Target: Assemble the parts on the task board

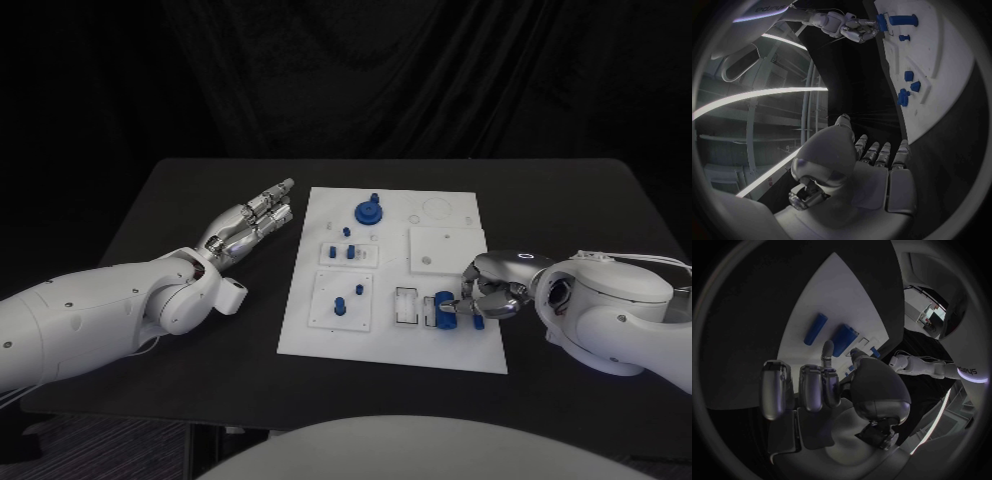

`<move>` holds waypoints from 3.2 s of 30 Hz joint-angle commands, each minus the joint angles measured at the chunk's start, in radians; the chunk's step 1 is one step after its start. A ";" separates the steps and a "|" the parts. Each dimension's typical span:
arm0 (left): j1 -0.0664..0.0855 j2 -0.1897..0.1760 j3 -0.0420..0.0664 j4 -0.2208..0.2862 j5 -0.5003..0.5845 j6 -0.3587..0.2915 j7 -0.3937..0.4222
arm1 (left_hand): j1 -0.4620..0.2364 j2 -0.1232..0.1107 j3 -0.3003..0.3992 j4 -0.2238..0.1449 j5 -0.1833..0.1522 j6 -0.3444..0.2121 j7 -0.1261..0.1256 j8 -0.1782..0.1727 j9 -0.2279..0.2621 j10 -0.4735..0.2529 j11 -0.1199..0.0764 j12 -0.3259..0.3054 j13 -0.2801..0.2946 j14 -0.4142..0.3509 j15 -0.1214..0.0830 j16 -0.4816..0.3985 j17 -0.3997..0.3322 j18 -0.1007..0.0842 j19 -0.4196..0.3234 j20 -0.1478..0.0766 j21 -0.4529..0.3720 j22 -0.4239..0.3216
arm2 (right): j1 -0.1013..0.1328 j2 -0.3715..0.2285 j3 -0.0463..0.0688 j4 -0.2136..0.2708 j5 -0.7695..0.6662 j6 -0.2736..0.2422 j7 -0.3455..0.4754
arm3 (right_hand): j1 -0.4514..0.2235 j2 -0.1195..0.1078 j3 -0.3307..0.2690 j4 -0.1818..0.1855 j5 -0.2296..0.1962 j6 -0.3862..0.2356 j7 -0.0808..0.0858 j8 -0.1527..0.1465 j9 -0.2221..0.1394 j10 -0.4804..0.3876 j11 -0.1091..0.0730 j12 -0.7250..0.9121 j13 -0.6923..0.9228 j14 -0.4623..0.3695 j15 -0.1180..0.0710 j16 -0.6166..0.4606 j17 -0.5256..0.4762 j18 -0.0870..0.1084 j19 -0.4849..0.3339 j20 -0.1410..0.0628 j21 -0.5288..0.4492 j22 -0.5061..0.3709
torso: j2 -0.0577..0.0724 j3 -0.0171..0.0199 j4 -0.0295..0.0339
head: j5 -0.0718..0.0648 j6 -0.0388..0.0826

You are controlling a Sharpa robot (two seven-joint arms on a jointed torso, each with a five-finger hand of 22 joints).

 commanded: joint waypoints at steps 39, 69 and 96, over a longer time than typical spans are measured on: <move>-0.009 0.009 0.001 -0.007 -0.002 0.019 0.093 | 0.024 0.001 0.014 -0.002 0.010 0.005 0.027 0.005 0.002 0.002 0.018 -0.002 -0.001 -0.002 0.015 -0.007 -0.002 0.017 -0.002 0.012 0.001 0.001 | -0.042 0.066 0.001 -0.092 0.042 -0.027 0.006 | 0.125 0.005 0.119 -0.054 0.399 0.016 0.024 -0.190 -0.098 0.106 0.013 0.003 0.263 0.074 0.009 -0.001 0.109 -0.007 0.052 0.005 0.007 0.222 | 0.000 -0.0004 -0.0007 | 0.009 0.000; -0.014 0.009 0.001 -0.009 -0.002 0.031 0.083 | 0.027 0.002 0.016 -0.002 0.012 0.004 0.033 0.005 0.002 0.003 0.028 -0.002 -0.001 -0.002 0.018 -0.007 -0.002 0.017 -0.002 0.014 0.001 0.002 | -0.041 0.045 0.001 -0.072 0.436 -0.169 0.013 | 0.142 -0.039 0.287 -0.232 0.706 -0.017 0.025 -0.143 -0.018 0.106 0.012 0.003 0.263 0.076 0.007 0.005 0.117 -0.004 0.045 0.003 -0.006 0.217 | 0.000 -0.0008 -0.0008 | 0.017 0.000; -0.015 0.014 0.001 -0.015 -0.002 0.032 0.081 | 0.028 0.001 0.016 -0.002 0.013 0.003 0.033 0.005 0.002 0.002 0.031 -0.002 -0.001 -0.002 0.020 -0.007 -0.002 0.017 -0.002 0.015 0.001 0.001 | -0.039 0.064 0.002 -0.017 0.456 -0.170 0.041 | 0.131 -0.029 0.292 -0.263 0.636 -0.034 0.026 -0.134 -0.004 0.106 0.014 0.003 0.263 0.076 0.009 0.004 0.113 -0.002 0.042 0.004 -0.012 0.214 | 0.000 -0.0011 0.0002 | 0.017 0.000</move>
